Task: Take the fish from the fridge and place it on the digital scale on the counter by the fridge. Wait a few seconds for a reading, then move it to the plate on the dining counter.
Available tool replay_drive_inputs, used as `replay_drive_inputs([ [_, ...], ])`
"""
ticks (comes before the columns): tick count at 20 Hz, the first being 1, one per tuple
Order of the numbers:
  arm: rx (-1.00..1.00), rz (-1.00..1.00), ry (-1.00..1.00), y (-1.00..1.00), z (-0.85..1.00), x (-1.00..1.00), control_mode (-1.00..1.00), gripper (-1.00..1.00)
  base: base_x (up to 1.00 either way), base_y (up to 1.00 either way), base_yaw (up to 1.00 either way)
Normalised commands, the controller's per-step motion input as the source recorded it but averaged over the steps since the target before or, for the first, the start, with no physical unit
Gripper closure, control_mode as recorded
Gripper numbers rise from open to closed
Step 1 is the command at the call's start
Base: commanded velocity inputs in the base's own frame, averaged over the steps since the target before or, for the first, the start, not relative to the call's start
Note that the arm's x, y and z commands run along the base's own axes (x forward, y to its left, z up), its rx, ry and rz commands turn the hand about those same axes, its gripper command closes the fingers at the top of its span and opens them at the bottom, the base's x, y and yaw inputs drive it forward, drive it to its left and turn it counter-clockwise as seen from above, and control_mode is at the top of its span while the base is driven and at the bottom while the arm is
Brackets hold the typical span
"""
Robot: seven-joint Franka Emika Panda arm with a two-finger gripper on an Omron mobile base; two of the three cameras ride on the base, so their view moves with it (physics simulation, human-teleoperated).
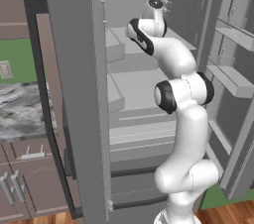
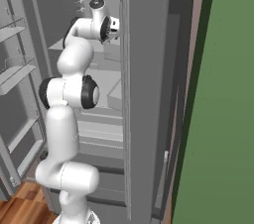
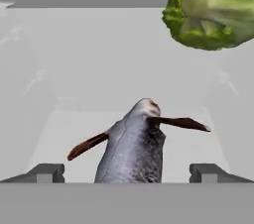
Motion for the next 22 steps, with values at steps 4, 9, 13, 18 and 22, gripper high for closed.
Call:
replay_drive_inputs([
  [4,0.0,0.0,0.06,0.03,-0.47,0.21,-1.0,-1.0,0.0,0.0,0.0],
  [9,0.0,0.0,0.05,0.14,-0.53,0.12,-1.0,1.0,0.0,0.0,0.0],
  [13,0.0,0.0,0.0,0.21,-0.55,-0.05,-1.0,1.0,0.0,0.0,0.0],
  [18,0.0,0.0,-0.03,0.13,-0.44,-0.31,-1.0,1.0,0.0,0.0,0.0],
  [22,0.0,0.0,-0.14,0.12,-0.19,-0.63,-1.0,1.0,0.0,0.0,0.0],
])
